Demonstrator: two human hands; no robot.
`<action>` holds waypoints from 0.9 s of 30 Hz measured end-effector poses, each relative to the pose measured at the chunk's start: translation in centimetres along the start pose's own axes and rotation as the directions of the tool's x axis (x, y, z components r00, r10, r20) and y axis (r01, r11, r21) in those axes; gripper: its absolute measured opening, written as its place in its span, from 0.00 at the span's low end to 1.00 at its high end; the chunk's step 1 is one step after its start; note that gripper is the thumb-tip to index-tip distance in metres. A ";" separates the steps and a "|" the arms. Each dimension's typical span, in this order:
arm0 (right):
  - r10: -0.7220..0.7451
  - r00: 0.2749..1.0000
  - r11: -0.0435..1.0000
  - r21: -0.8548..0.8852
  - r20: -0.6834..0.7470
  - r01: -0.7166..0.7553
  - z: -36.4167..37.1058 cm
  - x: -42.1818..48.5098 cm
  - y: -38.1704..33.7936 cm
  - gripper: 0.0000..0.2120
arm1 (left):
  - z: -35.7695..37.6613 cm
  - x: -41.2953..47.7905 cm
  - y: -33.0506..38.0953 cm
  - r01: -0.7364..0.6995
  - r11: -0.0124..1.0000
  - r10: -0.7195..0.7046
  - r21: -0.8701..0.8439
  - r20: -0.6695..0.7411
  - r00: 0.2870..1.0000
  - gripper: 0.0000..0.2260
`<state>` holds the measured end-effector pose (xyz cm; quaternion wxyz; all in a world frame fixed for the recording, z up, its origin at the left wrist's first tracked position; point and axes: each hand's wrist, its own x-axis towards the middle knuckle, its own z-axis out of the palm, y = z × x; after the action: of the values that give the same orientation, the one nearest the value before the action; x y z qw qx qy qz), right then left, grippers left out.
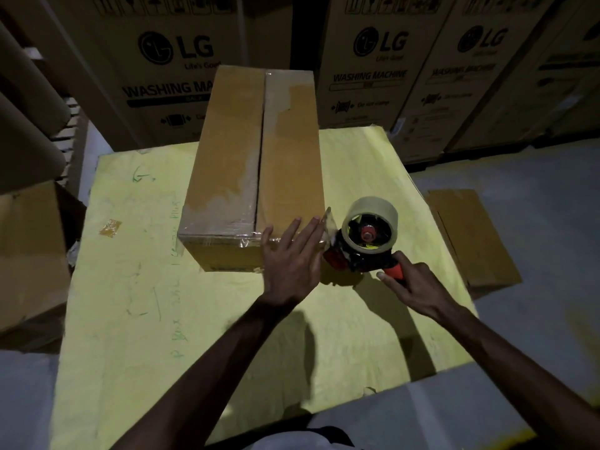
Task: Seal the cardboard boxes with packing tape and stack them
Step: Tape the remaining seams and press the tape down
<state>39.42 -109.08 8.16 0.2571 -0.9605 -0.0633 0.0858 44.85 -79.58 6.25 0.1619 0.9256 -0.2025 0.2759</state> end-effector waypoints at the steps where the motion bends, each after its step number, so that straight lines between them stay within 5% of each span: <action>1: 0.014 1.000 1.000 0.003 -0.005 -0.014 0.5 -0.3 -0.1 0.19 | -0.2 -0.1 0.0 -0.016 1.000 0.016 -0.020 0.005 1.000 0.24; 10: -0.037 0.987 0.989 -0.145 -0.159 0.014 1.4 -0.8 0.0 0.21 | 0.2 0.2 -1.4 -0.083 0.997 0.083 -0.003 0.044 0.996 0.24; 21: -0.014 0.975 0.960 -0.276 -0.221 -0.049 0.6 -3.0 -2.5 0.20 | 0.1 0.6 -0.2 -0.004 0.995 0.007 -0.097 0.027 1.000 0.23; 27: -0.224 0.963 0.930 -0.329 -0.147 0.166 -0.8 -4.7 -0.5 0.21 | -0.1 -0.1 -0.7 -0.050 0.993 0.054 -0.110 0.037 0.998 0.29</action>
<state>34.90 -109.82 9.70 0.1131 -0.9817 -0.1479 -0.0397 45.00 -78.94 6.12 0.2009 0.9151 -0.2447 0.2498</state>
